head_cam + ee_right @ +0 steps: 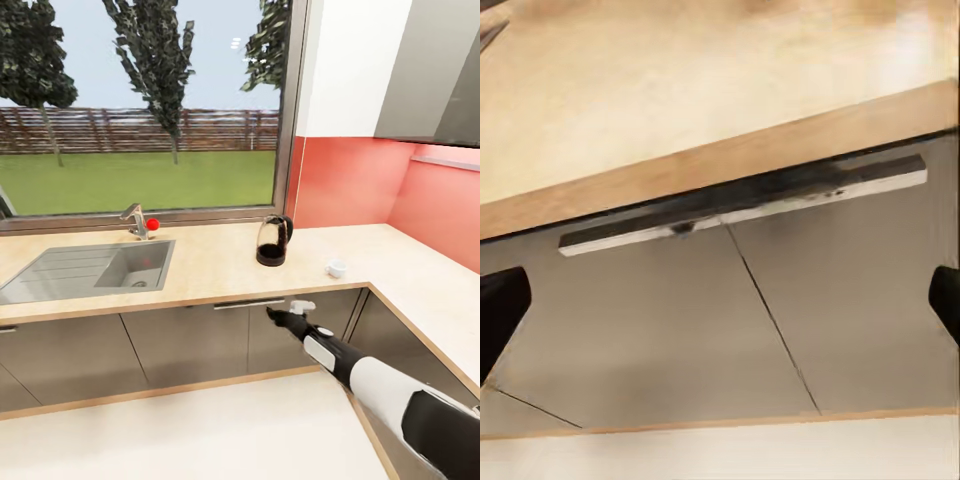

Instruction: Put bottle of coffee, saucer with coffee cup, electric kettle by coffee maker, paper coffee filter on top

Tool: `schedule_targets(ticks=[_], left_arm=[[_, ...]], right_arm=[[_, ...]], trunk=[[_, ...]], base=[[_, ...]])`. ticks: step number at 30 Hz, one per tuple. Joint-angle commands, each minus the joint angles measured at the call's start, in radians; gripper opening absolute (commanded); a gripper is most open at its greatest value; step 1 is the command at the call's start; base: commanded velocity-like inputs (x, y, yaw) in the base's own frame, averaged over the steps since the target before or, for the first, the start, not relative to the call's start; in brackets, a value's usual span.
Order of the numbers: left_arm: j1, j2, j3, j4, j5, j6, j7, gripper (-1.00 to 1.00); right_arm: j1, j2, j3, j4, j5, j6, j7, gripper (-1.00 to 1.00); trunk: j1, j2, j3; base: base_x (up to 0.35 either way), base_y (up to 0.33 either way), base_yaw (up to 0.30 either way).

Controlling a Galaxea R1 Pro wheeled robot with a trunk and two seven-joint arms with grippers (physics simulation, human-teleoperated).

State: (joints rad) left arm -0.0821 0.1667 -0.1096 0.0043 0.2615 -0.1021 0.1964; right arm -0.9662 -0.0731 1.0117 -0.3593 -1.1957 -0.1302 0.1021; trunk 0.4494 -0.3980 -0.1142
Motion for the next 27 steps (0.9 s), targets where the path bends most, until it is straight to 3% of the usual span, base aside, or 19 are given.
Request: schedule_targets(ticks=[1, 5, 12, 17, 22, 24, 27], left_arm=[[-0.001, -0.001, -0.01, 0.001, 0.008, -0.003, 0.001, 1.0], [-0.001, -0.005, -0.01, 0.001, -0.02, -0.006, 0.002, 1.0], [-0.001, -0.01, -0.006, -0.002, -0.09, -0.008, 0.004, 1.0], [-0.001, -0.01, -0.008, -0.003, -0.099, -0.006, 0.002, 1.0], [-0.001, -0.011, -0.008, -0.003, -0.1, -0.002, -0.005, 1.0], [-0.001, -0.011, -0.008, -0.003, -0.1, -0.001, -0.007, 1.0], [-0.001, -0.011, -0.008, -0.002, -0.1, -0.001, -0.007, 1.0]], right_arm=[[-0.011, -0.007, -0.01, -0.007, -0.011, -0.004, 0.003, 1.0], [-0.029, -0.034, -0.033, -0.074, -0.01, -0.001, 0.003, 1.0], [-0.036, -0.125, -0.041, -0.295, -0.007, 0.046, 0.0, 1.0], [-0.037, -0.186, -0.045, -0.419, -0.006, 0.083, 0.0, 1.0], [-0.037, -0.245, -0.044, -0.472, 0.002, 0.088, 0.004, 1.0], [-0.037, -0.26, -0.043, -0.476, 0.031, 0.088, 0.006, 1.0], [-0.037, -0.283, -0.04, -0.476, 0.141, 0.089, 0.009, 1.0]], trunk=[[0.001, -0.002, -0.002], [0.001, -0.002, -0.002], [0.001, -0.002, -0.002], [0.001, -0.002, -0.002], [0.001, -0.002, -0.002], [0.001, -0.002, -0.002], [0.001, -0.002, -0.002]], base=[[0.0, 0.0, 0.0], [0.0, 0.0, 0.0], [0.0, 0.0, 0.0], [0.0, 0.0, 0.0], [0.0, 0.0, 0.0], [0.0, 0.0, 0.0], [0.0, 0.0, 0.0]])
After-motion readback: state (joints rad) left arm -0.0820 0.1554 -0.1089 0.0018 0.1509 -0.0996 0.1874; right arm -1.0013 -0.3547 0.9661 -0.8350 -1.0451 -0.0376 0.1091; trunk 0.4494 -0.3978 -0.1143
